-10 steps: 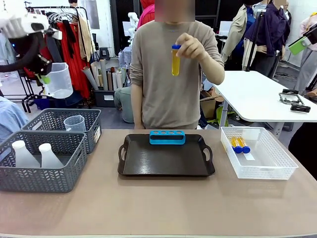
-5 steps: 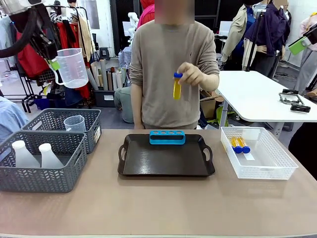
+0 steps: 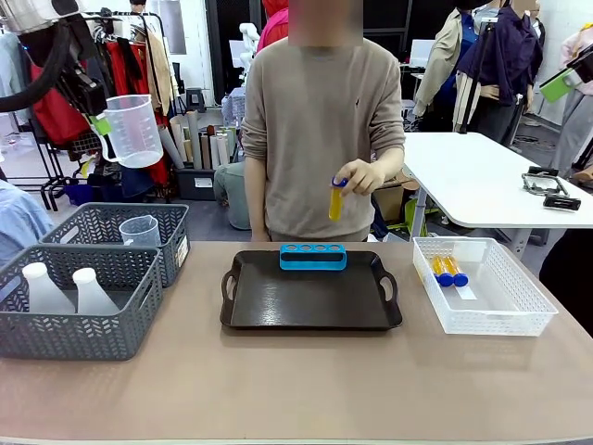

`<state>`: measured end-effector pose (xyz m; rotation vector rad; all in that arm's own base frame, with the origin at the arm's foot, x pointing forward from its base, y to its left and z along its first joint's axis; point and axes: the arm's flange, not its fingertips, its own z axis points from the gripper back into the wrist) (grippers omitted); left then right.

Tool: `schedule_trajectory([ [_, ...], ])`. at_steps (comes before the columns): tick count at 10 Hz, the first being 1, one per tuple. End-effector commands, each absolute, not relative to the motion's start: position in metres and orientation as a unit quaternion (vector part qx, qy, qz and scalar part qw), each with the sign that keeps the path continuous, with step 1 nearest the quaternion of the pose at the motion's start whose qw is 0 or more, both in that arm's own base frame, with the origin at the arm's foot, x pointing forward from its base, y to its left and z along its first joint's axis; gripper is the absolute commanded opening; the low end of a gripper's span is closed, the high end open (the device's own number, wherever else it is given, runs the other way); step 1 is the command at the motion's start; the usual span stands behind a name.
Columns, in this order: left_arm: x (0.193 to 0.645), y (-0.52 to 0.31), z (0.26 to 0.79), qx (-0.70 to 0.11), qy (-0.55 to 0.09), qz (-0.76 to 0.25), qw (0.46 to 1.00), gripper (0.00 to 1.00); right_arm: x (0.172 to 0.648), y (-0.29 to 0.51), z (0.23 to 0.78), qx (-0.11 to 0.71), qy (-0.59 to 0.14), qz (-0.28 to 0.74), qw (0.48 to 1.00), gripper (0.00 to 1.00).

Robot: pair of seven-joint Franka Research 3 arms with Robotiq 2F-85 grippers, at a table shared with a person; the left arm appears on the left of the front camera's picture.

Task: Prepare the laboratory tools.
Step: Pick up one Large Measuring Cup and place it on the Handle tray.

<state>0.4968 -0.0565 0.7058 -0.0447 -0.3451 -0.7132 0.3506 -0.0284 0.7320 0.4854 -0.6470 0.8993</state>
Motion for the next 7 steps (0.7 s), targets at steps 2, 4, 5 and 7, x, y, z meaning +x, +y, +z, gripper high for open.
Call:
schedule_trajectory([
  [2,0.492,-0.126,0.680,-0.029,-0.174,-0.447,0.877,0.00,0.350,-0.026,0.736,0.242,-0.309,0.419,0.819,1.00],
  [4,0.488,-0.161,0.660,-0.037,-0.155,-0.498,0.852,0.00,0.350,-0.026,0.736,0.242,-0.309,0.419,0.819,1.00],
  [5,0.485,-0.181,0.649,-0.044,-0.157,-0.522,0.837,0.00,0.350,-0.026,0.736,0.242,-0.309,0.419,0.819,1.00],
  [7,0.481,-0.210,0.633,-0.051,-0.146,-0.555,0.817,0.00,0.350,-0.026,0.736,0.242,-0.309,0.419,0.819,1.00],
])
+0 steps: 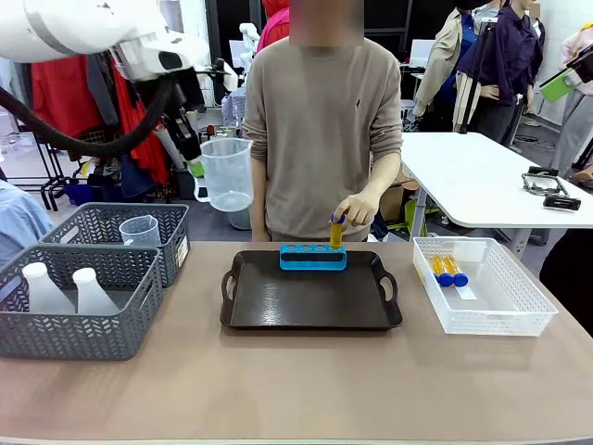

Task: Prepare the laboratory tools.
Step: Pick up one Large Measuring Cup and place it on the Handle tray.

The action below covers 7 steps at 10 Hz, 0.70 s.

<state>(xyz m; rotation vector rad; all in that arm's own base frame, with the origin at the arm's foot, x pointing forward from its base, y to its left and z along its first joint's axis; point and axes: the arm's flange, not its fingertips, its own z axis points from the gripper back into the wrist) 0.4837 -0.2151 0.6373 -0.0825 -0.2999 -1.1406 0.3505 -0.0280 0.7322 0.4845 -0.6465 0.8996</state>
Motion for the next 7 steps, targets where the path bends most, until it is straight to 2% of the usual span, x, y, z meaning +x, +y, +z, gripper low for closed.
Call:
schedule_trajectory([
  [1,0.482,-0.220,0.627,-0.059,-0.140,-0.566,0.810,0.00,0.350,-0.026,0.736,0.242,-0.309,0.419,0.819,1.00],
  [7,0.483,-0.238,0.617,-0.050,-0.127,-0.570,0.810,0.00,0.350,-0.026,0.736,0.242,-0.309,0.419,0.819,1.00],
])
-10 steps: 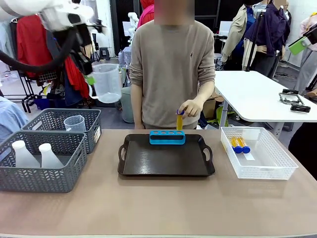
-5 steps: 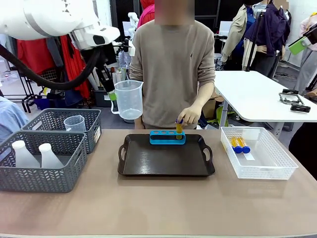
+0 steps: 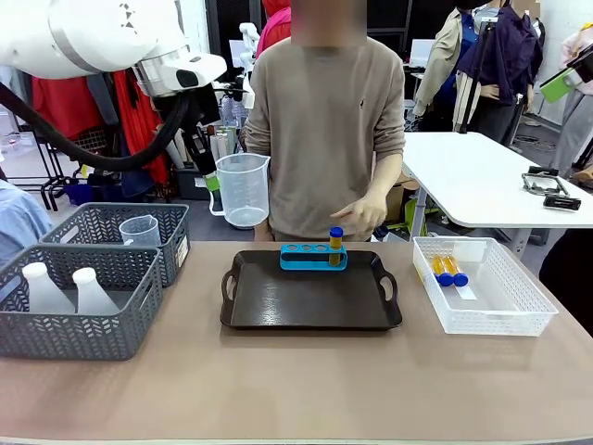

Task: Prepare the laboratory tools.
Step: Pick up one Large Measuring Cup and place it on the Handle tray.

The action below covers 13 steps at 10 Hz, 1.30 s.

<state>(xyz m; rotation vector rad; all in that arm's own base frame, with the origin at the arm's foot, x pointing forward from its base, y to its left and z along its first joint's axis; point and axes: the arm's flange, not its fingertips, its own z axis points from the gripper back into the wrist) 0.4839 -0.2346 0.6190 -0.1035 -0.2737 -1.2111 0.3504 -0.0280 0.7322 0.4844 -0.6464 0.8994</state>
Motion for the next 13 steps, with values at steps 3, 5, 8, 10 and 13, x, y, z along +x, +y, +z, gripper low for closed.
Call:
schedule_trajectory([
  [3,0.483,-0.237,0.617,-0.049,-0.127,-0.569,0.811,0.00,0.350,-0.026,0.736,0.242,-0.309,0.419,0.819,1.00],
  [5,0.519,-0.263,0.597,-0.067,-0.118,-0.600,0.788,0.00,0.350,-0.026,0.736,0.242,-0.309,0.419,0.819,1.00],
  [8,0.567,-0.324,0.547,-0.063,-0.113,-0.658,0.742,0.00,0.350,-0.026,0.736,0.242,-0.309,0.419,0.819,1.00],
  [10,0.581,-0.357,0.517,-0.077,-0.097,-0.685,0.718,0.00,0.350,-0.026,0.736,0.242,-0.309,0.419,0.819,1.00],
  [13,0.592,-0.408,0.469,-0.073,-0.080,-0.711,0.695,0.00,0.350,-0.026,0.736,0.242,-0.309,0.419,0.819,1.00],
])
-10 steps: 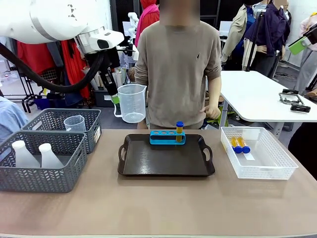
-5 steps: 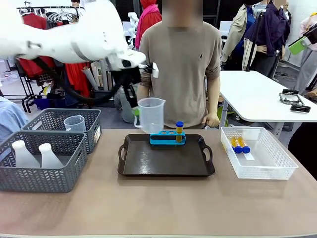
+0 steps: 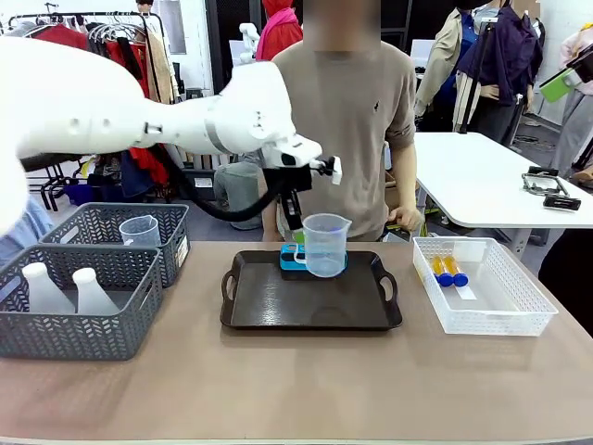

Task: Prepare the laboratory tools.
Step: Pick up one Large Measuring Cup and place it on the Handle tray.

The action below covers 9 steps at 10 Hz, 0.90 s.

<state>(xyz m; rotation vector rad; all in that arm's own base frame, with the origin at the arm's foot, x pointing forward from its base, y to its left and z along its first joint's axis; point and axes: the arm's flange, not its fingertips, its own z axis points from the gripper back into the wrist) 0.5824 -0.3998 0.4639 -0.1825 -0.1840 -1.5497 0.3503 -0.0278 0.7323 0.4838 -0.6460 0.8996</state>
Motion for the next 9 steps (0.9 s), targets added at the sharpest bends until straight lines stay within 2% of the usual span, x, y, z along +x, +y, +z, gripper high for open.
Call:
schedule_trajectory([
  [1,0.593,-0.420,0.458,-0.080,-0.084,-0.720,0.685,0.00,0.350,-0.026,0.736,0.242,-0.309,0.419,0.819,1.00],
  [5,0.589,-0.450,0.418,-0.073,-0.074,-0.740,0.665,0.00,0.350,-0.026,0.736,0.242,-0.309,0.419,0.819,1.00],
  [9,0.584,-0.458,0.403,-0.080,-0.067,-0.749,0.654,0.00,0.350,-0.026,0.736,0.242,-0.309,0.419,0.819,1.00],
])
